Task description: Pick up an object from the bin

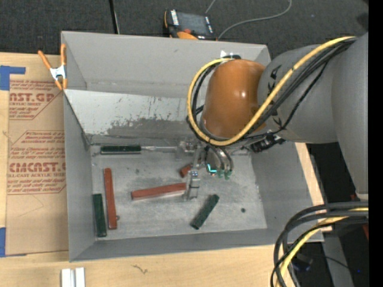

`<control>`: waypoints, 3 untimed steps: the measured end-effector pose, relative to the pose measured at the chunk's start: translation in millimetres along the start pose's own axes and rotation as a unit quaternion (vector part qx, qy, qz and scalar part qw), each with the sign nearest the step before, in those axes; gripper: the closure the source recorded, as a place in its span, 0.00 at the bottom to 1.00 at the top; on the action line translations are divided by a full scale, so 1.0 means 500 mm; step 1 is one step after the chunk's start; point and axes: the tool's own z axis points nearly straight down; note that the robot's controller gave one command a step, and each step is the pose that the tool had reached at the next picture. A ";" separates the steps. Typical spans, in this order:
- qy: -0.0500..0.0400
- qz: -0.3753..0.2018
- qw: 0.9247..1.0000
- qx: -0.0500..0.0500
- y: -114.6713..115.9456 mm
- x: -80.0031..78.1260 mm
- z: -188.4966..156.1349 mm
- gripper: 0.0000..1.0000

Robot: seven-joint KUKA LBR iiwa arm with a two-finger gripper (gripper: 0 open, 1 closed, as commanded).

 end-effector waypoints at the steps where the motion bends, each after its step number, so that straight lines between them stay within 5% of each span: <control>1: 0.000 -0.074 0.997 0.000 0.095 0.056 0.173 0.00; 2: -0.004 -0.073 0.997 0.000 0.092 0.050 0.164 1.00; 3: -0.007 -0.056 0.998 -0.001 0.157 0.115 -0.109 1.00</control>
Offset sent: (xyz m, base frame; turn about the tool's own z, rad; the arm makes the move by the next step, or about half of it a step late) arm -0.0260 0.0453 -0.0822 -0.1456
